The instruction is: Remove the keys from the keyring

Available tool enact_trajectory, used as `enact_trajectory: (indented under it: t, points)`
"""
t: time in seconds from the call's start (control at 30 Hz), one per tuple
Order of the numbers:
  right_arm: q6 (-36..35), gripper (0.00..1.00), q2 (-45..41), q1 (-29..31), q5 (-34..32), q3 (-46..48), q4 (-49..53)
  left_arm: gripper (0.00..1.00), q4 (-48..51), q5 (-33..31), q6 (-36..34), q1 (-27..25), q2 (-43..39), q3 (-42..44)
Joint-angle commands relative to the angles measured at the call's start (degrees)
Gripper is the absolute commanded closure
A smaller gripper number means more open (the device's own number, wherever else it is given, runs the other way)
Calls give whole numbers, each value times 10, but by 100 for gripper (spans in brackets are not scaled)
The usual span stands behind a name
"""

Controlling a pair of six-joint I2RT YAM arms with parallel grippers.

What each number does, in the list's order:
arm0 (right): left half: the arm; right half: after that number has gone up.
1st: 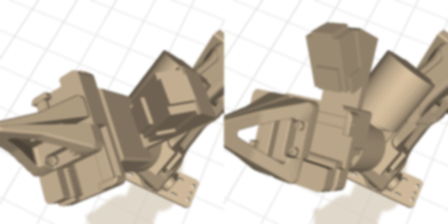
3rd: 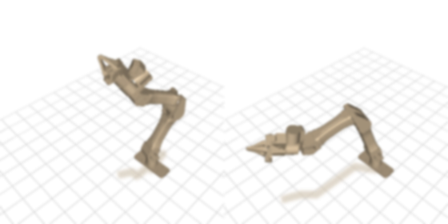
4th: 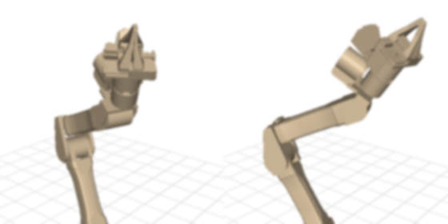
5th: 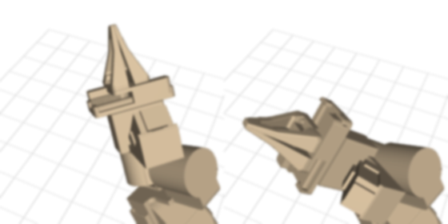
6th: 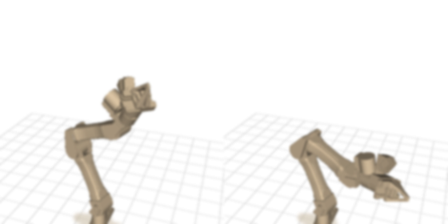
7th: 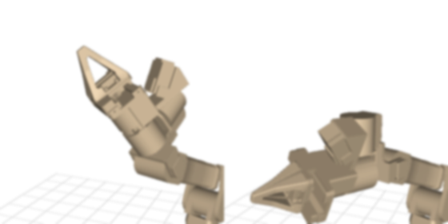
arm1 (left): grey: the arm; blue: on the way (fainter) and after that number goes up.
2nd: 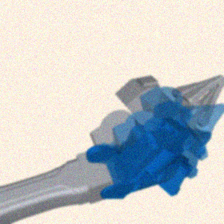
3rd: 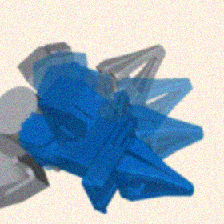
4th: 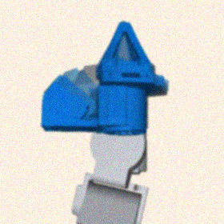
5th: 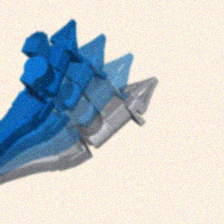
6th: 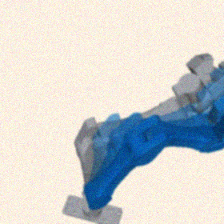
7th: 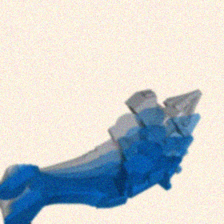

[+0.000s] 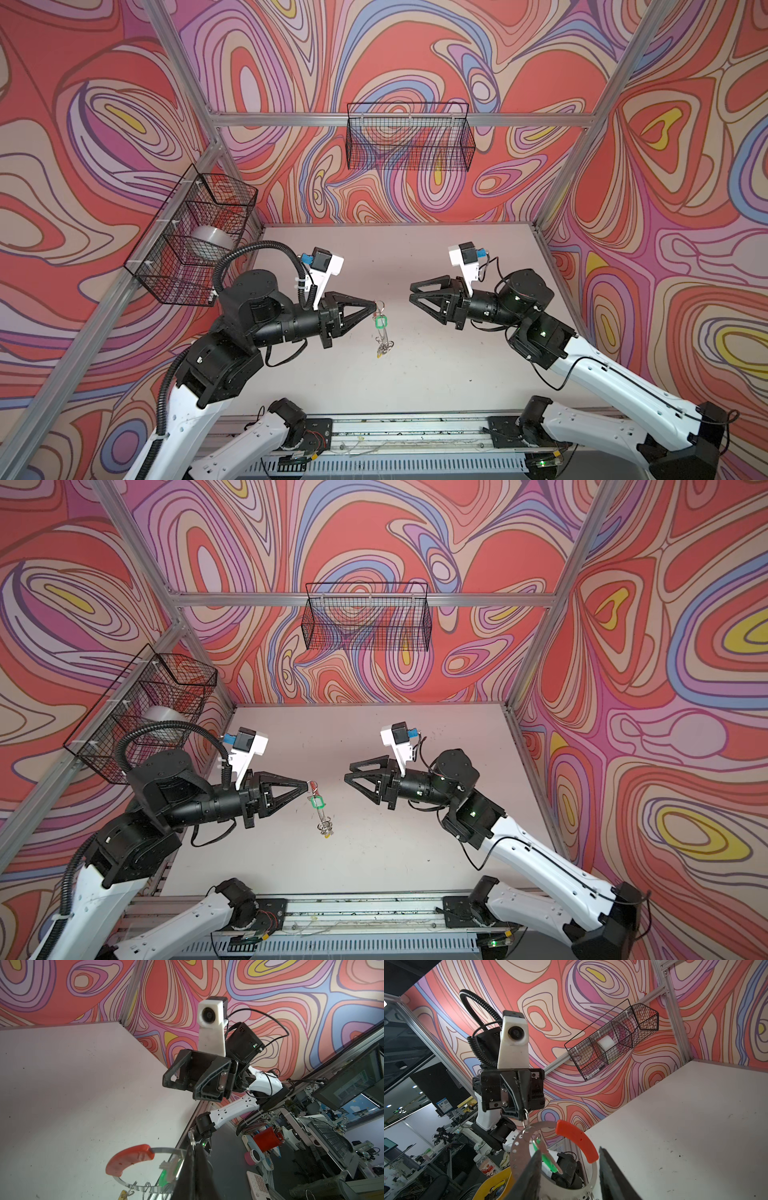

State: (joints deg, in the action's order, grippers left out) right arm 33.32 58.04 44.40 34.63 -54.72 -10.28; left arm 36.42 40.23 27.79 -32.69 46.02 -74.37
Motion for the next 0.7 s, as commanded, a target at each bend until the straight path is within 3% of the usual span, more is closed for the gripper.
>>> enact_trajectory:
  t: [0.0,0.23,0.37,0.67]
  points:
    - [10,51,8,3,-5,4,-11,100,30,-5,-17,-3,-2,-13]
    - [44,45,31,3,-9,-1,-35,100,36,-2,-28,-3,3,-16]
    - [29,45,38,3,2,-19,-10,100,36,0,-29,-3,3,-15]
    - [-18,48,72,3,87,-72,41,100,37,8,-32,-3,6,-17]
